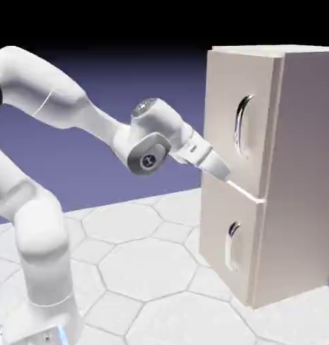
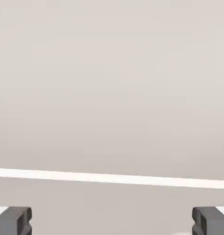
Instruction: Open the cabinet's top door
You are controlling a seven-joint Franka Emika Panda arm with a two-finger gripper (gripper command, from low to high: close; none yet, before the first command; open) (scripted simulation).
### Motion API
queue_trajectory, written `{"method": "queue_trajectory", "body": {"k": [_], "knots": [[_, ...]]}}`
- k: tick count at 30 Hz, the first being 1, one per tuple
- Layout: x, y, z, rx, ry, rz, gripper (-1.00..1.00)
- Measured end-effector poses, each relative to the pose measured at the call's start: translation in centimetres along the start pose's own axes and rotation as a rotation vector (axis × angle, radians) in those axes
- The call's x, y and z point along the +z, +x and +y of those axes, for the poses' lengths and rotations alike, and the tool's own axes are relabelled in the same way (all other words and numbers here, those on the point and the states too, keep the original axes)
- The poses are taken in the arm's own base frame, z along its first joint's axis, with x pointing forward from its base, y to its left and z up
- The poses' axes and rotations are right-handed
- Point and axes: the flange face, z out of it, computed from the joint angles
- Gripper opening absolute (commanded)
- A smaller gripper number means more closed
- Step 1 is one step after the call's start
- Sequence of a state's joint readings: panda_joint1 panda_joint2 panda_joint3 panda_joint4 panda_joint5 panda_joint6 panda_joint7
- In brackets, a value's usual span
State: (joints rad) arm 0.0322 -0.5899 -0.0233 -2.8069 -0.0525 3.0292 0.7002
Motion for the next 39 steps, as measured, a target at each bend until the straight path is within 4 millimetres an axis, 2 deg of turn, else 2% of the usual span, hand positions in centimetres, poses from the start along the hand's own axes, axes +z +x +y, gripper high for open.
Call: {"method": "queue_trajectory", "body": {"k": [5, 11, 22, 31, 39], "knots": [[-3.0, 0.7, -1.5, -0.343, 0.042, 0.050, 0.00], [-6.4, 1.3, -2.5, -0.739, 0.066, 0.133, 0.00], [-11.3, 2.4, -1.9, -1.413, 0.026, 0.327, 0.00], [-13.3, 3.5, 0.2, -1.905, -0.104, 0.502, 0.00], [-13.1, 4.5, 2.7, -2.290, -0.297, 0.645, 0.00]]}}
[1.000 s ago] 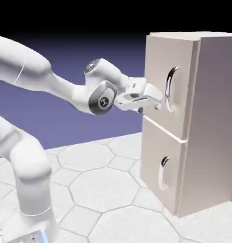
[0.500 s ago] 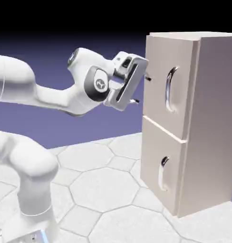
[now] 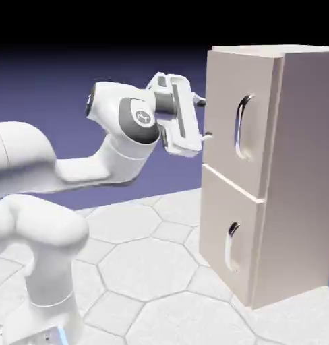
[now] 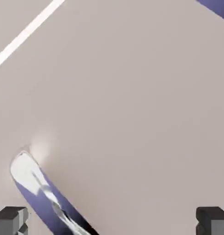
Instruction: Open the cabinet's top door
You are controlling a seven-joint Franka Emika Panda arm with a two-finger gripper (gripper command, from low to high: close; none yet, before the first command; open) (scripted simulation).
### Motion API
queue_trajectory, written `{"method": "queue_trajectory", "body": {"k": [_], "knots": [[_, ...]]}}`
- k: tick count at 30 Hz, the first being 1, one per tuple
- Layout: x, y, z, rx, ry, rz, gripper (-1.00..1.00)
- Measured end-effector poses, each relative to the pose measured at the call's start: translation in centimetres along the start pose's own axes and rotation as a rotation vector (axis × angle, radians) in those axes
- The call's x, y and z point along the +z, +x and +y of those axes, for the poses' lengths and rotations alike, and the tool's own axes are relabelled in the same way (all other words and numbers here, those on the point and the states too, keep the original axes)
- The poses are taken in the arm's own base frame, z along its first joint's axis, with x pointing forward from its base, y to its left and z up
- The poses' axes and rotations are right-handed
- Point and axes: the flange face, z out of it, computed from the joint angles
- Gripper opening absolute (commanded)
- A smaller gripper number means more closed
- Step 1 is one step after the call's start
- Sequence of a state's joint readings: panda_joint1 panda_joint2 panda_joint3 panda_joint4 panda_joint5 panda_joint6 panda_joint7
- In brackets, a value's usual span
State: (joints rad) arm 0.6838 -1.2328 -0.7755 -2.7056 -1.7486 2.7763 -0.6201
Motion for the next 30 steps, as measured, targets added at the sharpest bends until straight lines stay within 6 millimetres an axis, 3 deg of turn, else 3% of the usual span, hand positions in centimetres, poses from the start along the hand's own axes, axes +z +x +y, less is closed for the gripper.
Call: {"method": "queue_trajectory", "body": {"k": [13, 15, 19, 20, 22, 30], "knots": [[2.8, -3.0, -3.9, -0.640, -0.178, -0.078, 0.00], [3.1, -3.1, -4.2, -0.672, -0.186, -0.085, 0.00], [7.0, -3.3, -3.3, -0.672, -0.187, -0.085, 0.00], [8.0, -3.2, -3.2, -0.672, -0.186, -0.085, -1.00], [8.0, -3.2, -3.2, -0.672, -0.186, -0.085, -1.00], [2.8, 1.3, -3.7, -0.642, -0.070, -0.324, -1.00]]}}
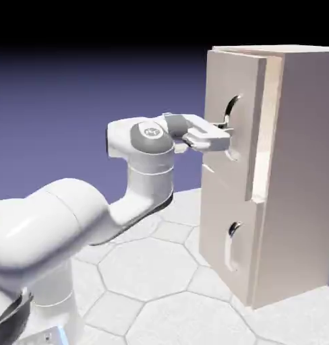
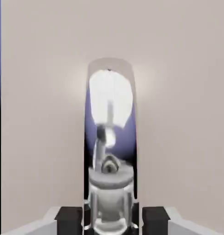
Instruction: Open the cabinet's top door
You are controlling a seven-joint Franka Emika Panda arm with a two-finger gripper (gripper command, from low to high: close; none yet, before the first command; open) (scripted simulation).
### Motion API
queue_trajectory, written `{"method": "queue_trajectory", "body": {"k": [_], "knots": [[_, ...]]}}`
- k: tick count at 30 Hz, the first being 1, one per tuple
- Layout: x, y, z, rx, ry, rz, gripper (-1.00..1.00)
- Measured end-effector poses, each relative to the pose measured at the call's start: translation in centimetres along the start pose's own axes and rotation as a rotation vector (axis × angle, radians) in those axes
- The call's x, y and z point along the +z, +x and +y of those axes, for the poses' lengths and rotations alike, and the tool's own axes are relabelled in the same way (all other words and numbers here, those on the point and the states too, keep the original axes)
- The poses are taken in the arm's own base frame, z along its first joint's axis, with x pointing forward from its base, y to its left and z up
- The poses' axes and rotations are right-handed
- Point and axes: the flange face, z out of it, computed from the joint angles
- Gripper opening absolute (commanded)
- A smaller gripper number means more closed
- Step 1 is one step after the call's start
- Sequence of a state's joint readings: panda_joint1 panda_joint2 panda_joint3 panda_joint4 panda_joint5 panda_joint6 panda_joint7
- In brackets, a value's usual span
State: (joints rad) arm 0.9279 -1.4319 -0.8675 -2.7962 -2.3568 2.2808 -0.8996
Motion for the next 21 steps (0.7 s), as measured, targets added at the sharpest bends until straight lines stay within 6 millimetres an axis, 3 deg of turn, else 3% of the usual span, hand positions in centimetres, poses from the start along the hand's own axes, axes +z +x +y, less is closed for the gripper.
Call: {"method": "queue_trajectory", "body": {"k": [8, 21], "knots": [[-4.7, 2.7, 2.7, 0.000, 0.160, -0.160, -1.00], [-9.9, 8.1, 8.1, 0.000, 0.406, -0.405, -1.00]]}}
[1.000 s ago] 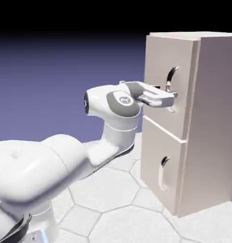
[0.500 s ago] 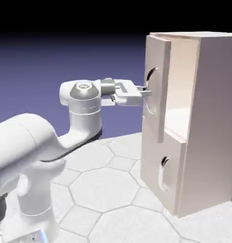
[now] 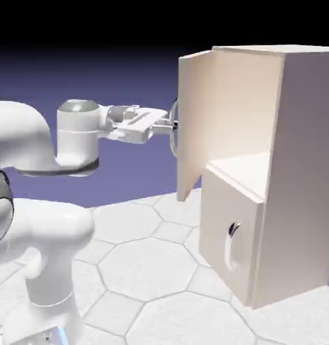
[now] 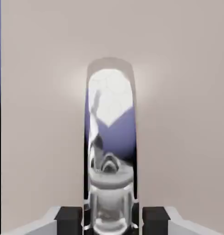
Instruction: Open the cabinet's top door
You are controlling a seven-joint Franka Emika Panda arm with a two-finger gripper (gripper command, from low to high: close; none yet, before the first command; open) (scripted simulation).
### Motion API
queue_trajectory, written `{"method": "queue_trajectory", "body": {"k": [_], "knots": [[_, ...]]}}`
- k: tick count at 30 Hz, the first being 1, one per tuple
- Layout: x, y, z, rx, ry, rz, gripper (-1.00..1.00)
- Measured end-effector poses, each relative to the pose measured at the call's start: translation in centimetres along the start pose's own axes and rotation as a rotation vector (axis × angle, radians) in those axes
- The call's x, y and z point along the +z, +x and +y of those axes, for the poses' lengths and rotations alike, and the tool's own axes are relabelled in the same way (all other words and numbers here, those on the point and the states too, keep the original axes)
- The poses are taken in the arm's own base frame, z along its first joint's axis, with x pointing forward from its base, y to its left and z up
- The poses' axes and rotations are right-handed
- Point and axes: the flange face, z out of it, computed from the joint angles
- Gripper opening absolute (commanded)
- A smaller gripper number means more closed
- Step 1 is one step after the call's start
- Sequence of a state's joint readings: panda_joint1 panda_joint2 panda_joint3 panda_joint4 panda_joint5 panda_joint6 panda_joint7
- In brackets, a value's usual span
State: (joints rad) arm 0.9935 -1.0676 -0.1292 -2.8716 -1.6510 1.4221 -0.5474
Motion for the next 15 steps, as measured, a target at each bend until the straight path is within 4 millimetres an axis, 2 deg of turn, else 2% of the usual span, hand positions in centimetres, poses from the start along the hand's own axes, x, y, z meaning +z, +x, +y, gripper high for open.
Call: {"method": "queue_trajectory", "body": {"k": [11, 15], "knots": [[-5.7, 3.5, 3.5, 0.000, 0.200, -0.200, -1.00], [-7.0, 4.6, 4.6, 0.004, 0.263, -0.240, -1.00]]}}
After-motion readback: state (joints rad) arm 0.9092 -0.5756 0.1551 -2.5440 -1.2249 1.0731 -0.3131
